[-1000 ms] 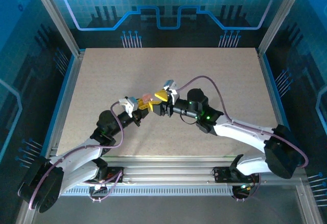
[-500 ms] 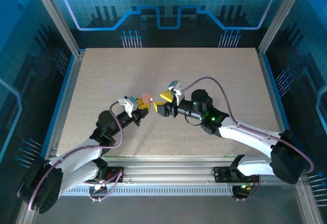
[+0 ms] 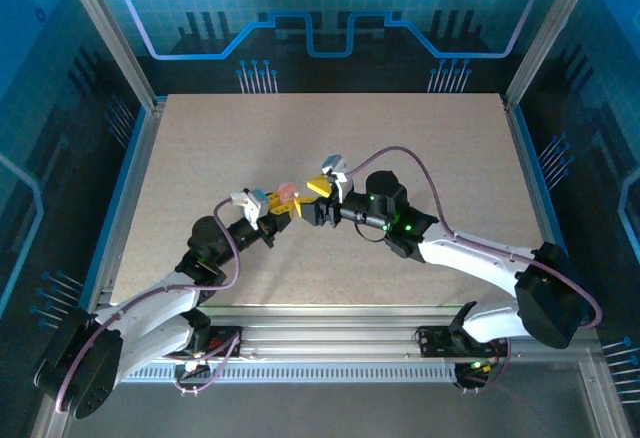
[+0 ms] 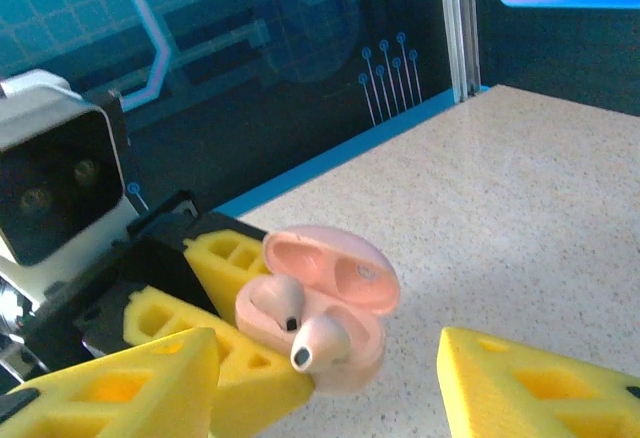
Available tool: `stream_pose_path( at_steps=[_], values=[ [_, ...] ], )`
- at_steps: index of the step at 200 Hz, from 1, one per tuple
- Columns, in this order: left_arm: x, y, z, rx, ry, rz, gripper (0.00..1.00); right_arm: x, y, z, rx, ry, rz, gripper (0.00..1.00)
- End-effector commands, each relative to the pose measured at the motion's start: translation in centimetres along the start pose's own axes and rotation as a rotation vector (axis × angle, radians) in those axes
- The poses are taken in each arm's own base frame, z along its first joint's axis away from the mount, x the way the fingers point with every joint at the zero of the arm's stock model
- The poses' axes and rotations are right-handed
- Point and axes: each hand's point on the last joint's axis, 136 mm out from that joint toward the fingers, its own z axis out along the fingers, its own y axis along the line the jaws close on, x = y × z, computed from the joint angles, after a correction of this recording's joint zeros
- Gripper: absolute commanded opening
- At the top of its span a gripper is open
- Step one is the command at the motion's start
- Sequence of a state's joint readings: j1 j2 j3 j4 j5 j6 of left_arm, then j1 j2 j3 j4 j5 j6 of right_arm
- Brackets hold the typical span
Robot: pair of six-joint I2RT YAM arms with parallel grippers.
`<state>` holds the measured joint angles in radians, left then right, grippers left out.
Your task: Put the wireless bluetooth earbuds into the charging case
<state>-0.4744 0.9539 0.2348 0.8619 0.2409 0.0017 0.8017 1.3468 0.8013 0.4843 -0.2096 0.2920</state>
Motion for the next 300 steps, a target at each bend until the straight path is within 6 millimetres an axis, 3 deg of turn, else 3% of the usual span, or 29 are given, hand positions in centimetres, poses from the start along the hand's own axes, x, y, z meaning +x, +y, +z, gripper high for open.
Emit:
stream_pose_path(
  at_steps=[1, 62, 141, 180, 227, 291, 300],
  values=[
    [-2.2, -0.8, 0.1, 0.035, -0.059, 0.019, 0.17, -2.0, -0.1, 0.5, -0.008, -0.051, -0.008, 0.6],
    [-2.6, -0.9, -0.1, 0.039, -0.07, 0.025, 0.17, -0.8, -1.5, 0.8, 0.031, -0.025, 0.016, 0.58],
    [-3.1, -1.4, -0.2, 0.065, -0.087, 0.032, 0.17, -1.0, -2.7, 0.3, 0.037, -0.038, 0.044, 0.57],
    [-3.2, -2.6, -0.4, 0.133, -0.086, 0.047, 0.18, -1.3, -1.5, -2.5, -0.071, -0.055, -0.044, 0.58],
    [-4.1, -5.3, -0.4, 0.3, -0.094, 0.064, 0.18, 0.1, 0.5, -5.7, -0.176, 0.057, -0.193, 0.74],
    [-4.7, -6.7, -0.5, 0.39, -0.093, 0.062, 0.19, 0.8, 1.8, -5.0, -0.323, 0.162, -0.21, 0.74],
    [-4.7, -6.7, -0.5, 0.394, -0.092, 0.062, 0.19, -0.3, 2.2, -4.7, -0.347, 0.147, -0.222, 0.73]
  ],
)
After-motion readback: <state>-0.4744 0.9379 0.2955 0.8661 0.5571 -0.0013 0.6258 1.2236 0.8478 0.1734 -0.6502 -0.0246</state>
